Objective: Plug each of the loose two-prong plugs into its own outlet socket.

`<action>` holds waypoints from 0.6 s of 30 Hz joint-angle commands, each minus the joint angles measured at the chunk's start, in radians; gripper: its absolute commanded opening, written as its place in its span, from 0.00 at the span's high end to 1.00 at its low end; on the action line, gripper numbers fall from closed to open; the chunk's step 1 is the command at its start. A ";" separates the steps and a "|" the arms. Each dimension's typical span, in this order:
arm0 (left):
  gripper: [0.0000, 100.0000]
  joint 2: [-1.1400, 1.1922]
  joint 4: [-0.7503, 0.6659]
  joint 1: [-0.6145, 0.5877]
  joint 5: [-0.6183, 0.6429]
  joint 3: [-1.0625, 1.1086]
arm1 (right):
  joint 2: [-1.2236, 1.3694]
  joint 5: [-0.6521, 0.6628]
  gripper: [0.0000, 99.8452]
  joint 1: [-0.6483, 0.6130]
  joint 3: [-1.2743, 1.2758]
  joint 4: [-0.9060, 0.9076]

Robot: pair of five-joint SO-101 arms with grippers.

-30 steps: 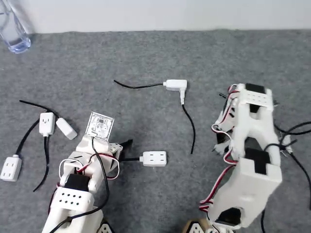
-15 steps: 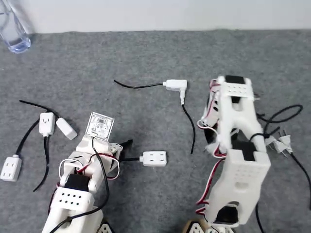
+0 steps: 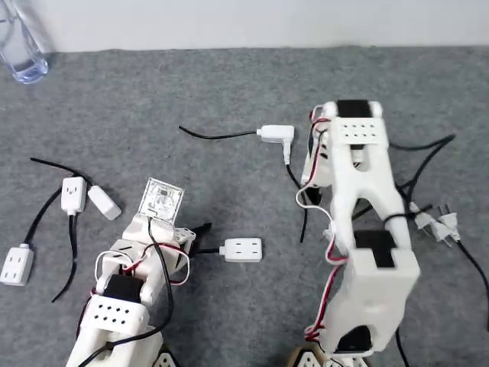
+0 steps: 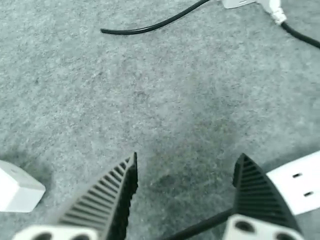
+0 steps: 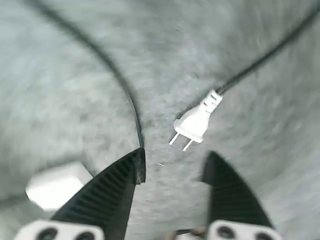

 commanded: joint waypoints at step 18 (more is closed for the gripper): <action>0.71 -0.012 -0.028 0.008 -0.014 -0.001 | -0.119 1.927 0.92 0.214 0.192 0.036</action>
